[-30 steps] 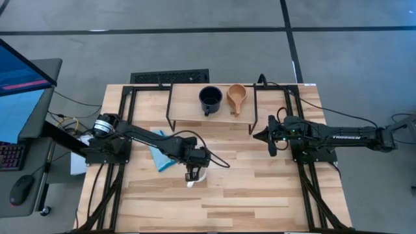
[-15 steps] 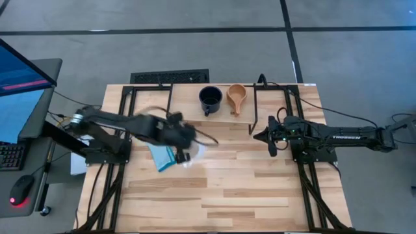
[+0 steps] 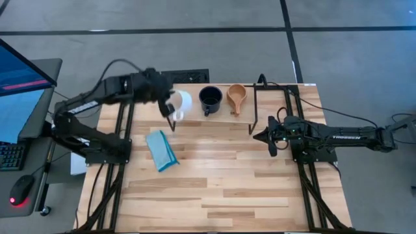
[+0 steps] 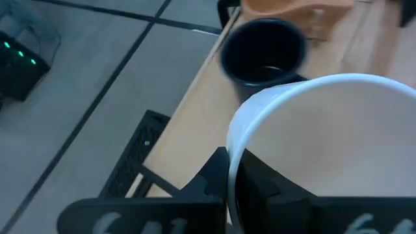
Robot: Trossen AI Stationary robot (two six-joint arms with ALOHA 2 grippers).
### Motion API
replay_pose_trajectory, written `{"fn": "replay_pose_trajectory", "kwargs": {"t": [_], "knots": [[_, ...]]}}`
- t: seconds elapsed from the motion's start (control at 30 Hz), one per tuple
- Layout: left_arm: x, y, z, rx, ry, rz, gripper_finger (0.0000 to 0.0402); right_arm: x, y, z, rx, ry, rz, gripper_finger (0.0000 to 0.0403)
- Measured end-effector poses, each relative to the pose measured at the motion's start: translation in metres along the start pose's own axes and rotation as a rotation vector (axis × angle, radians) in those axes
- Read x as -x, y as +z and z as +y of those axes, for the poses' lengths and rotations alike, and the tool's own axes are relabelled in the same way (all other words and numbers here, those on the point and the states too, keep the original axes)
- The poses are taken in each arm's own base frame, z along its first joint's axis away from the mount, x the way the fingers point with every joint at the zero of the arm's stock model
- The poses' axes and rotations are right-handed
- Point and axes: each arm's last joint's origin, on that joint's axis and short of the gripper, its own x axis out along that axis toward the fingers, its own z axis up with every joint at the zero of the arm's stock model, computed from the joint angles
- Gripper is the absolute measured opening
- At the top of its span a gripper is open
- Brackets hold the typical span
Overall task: Stack small to large cups/mugs on shelf
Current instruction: Put the white mug on the shelf
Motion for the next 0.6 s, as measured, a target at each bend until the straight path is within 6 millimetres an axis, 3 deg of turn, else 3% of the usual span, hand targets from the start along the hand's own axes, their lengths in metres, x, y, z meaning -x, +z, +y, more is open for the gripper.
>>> {"fn": "replay_pose_trajectory", "kwargs": {"t": [0.23, 0.6], "knots": [[-0.041, 0.003, 0.048, 0.106, 0.04, 0.064, 0.0, 0.0, 0.001, 0.0, -0.028, 0.001, -0.009, 0.0027], [-0.112, 0.006, 0.062, 0.105, -0.024, 0.315, 0.0, 0.0, 0.001, 0.0, -0.03, 0.001, -0.008, 0.0027]]}}
